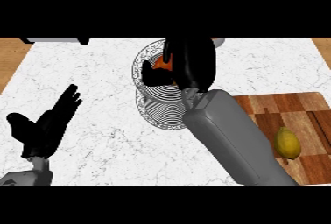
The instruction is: Pick the tomato from the cutting board and place it in the tiered basket
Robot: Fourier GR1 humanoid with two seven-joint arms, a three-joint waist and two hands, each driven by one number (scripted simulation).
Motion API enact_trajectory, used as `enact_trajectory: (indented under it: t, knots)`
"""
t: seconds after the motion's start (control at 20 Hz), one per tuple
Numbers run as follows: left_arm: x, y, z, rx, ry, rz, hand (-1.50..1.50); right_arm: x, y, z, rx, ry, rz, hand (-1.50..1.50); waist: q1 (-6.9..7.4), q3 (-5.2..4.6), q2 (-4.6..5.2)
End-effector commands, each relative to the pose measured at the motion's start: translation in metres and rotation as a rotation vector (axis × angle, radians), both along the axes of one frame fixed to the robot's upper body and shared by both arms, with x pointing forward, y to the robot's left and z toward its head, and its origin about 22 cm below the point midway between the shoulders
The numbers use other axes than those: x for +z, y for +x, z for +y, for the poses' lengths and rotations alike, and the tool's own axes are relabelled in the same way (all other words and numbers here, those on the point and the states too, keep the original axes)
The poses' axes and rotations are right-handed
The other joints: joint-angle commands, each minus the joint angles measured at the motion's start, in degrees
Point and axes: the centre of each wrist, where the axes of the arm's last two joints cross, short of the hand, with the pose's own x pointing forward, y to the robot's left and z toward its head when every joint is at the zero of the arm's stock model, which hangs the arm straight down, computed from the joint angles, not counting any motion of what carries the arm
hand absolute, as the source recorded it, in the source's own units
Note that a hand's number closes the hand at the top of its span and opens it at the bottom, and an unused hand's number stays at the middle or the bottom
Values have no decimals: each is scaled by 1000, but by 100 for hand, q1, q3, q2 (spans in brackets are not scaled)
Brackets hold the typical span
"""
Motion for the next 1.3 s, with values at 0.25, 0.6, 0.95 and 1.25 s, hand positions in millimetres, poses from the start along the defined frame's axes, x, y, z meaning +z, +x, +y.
enact_trajectory:
  t: [0.25,0.6,0.95,1.25]
  knots:
    - [7,-5,10,6,-3,-22,0,-21,26,6,-1,39,-58,-150,8,-1,15]
    - [11,6,-18,-14,8,-4,0,-6,40,23,-31,192,-105,-150,70,0,29]
    - [-7,-3,6,-7,-8,-6,0,17,36,-2,-31,500,-155,-150,-14,0,17]
    - [10,-2,14,22,-3,7,0,20,26,-45,-81,740,-268,-150,-75,7,-3]
